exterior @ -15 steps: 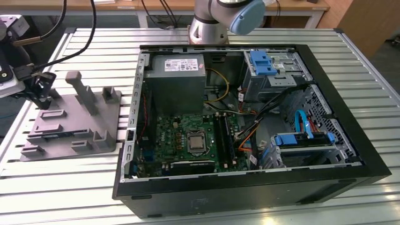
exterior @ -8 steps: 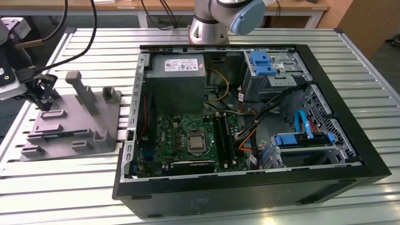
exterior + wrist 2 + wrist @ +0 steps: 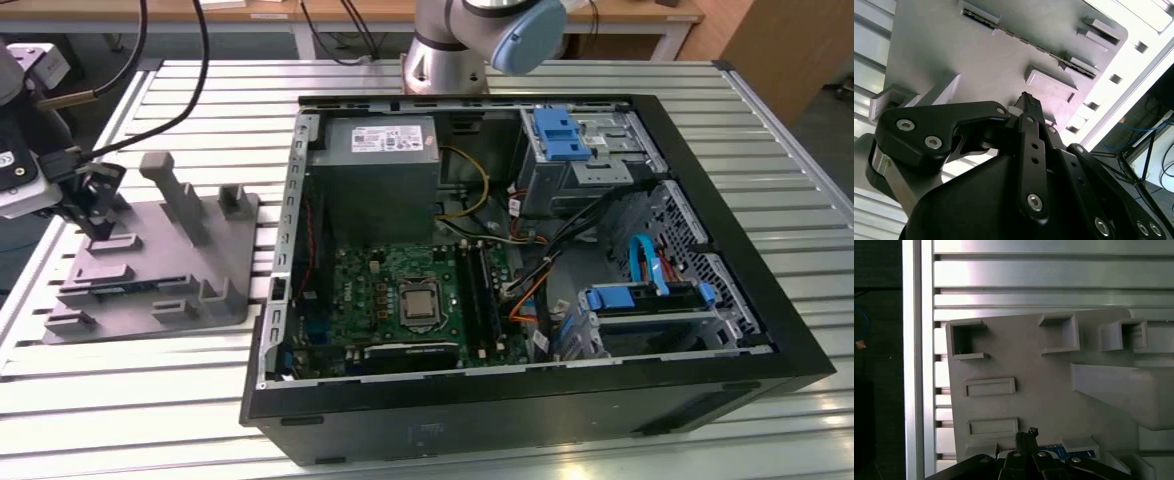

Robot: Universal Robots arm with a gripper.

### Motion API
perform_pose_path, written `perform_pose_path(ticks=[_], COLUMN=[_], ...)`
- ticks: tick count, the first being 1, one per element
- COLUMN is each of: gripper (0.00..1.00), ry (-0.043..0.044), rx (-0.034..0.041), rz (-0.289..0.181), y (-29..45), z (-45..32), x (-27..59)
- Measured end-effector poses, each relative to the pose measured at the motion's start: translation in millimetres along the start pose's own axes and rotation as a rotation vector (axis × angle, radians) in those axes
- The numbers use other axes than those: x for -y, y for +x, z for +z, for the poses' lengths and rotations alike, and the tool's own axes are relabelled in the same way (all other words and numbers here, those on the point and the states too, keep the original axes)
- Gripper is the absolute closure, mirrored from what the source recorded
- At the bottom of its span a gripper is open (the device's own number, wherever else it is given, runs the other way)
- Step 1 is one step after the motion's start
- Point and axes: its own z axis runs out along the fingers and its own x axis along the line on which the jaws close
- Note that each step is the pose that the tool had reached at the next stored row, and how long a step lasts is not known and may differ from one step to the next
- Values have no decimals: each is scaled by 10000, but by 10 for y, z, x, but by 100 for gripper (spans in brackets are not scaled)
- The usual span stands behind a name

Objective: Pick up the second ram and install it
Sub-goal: 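Reach for the second ram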

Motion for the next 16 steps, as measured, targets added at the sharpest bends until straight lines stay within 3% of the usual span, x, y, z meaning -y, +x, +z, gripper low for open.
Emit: perform_pose_path(ticks=[16], gripper=[90], ry=[2], rx=[-2], rz=[-2], y=[2], z=[156], x=[20])
